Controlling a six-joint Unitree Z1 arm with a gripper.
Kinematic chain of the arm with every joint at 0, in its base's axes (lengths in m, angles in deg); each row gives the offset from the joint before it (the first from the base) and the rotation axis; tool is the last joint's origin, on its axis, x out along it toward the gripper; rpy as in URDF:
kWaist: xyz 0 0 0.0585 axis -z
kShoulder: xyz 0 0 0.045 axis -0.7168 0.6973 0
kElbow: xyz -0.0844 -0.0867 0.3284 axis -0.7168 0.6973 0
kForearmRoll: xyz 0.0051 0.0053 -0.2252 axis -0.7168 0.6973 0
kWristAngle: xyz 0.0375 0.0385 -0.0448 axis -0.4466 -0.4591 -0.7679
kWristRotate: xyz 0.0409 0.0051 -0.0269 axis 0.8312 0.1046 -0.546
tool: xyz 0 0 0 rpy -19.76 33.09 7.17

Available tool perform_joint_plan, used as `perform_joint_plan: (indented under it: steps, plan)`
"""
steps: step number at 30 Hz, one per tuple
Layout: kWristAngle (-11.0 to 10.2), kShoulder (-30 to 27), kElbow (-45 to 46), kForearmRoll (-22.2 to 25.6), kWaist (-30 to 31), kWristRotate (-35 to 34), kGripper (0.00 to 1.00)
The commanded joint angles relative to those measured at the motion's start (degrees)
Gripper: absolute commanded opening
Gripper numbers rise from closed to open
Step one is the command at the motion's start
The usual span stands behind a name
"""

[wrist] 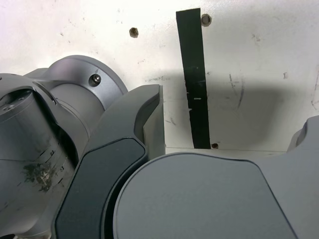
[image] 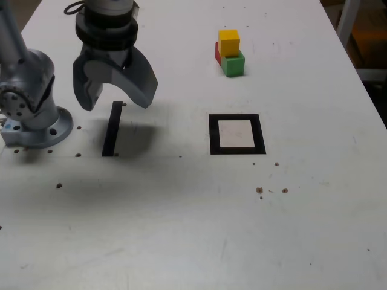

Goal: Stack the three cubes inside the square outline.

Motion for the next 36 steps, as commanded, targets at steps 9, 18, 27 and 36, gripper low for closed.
perform_joint_plan:
  steps: [9, 18, 27, 36]
  plan:
    - [0.5, -0.3, 0.3, 0.1, -0.1, 0.0, 0.99]
    - [-0.7, -2.5, -2.5, 2.0, -1.5, 0.6, 0.97]
    - [-3.6, 12.9, -18.7, 7.4, -3.7, 7.0, 0.96]
    - [-4.2, 18.6, -39.6, 18.5, -7.2, 9.2, 0.99]
